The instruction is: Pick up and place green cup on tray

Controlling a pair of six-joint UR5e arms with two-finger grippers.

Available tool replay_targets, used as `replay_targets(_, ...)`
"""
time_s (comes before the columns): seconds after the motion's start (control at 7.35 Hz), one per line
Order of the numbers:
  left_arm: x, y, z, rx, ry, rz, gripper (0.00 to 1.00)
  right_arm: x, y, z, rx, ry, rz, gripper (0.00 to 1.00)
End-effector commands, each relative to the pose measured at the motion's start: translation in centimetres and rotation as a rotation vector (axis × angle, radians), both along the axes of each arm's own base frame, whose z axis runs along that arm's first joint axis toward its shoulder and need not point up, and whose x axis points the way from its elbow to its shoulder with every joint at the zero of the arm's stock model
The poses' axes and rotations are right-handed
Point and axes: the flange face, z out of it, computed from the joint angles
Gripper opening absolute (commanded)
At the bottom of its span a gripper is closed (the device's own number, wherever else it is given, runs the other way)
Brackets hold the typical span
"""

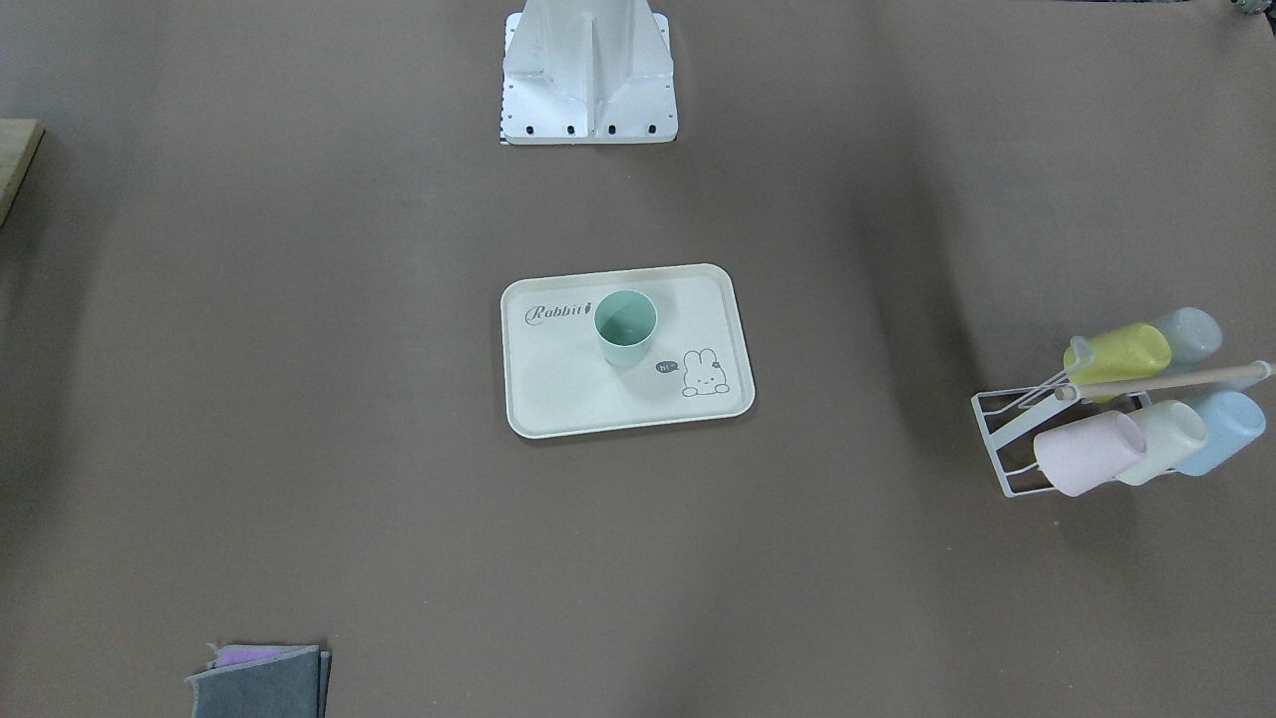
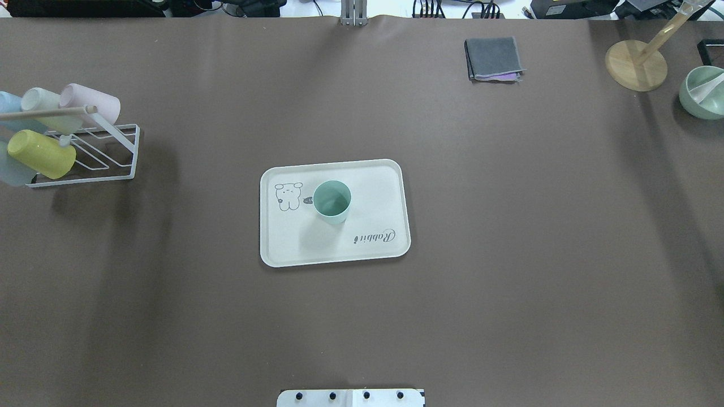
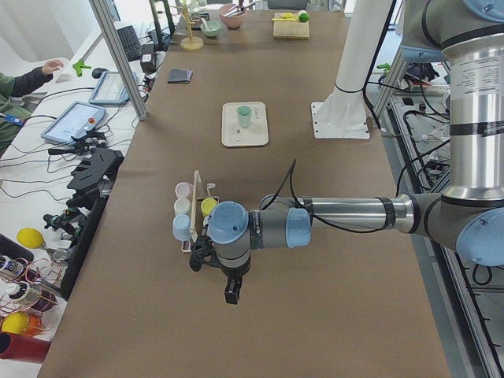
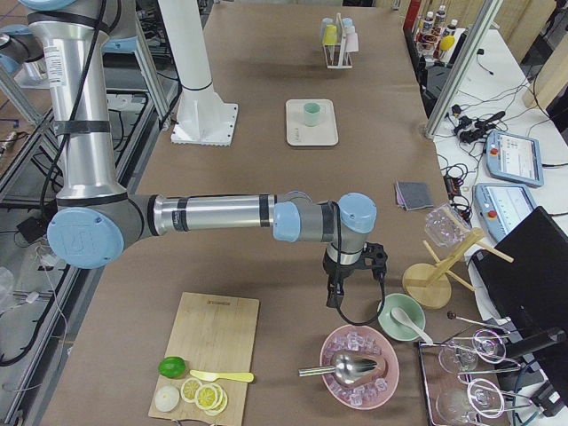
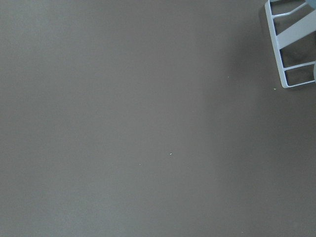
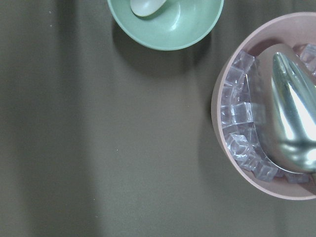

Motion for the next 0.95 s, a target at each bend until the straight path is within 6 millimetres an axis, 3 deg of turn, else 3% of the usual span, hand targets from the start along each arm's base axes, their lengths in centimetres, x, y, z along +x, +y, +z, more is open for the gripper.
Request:
replay_targets(0.0,0.04,0.16,0.19,-0.003,-0.001,0.002,0.99,0.00,0.03,-0.12,0.001,0.000,0.001,1.00)
replay_targets(0.82,0.11,0.16,0.26,-0.006,-0.001,0.003,0.99,-0.02,-0.24,-0.29,0.004,-0.001,0.001,1.00)
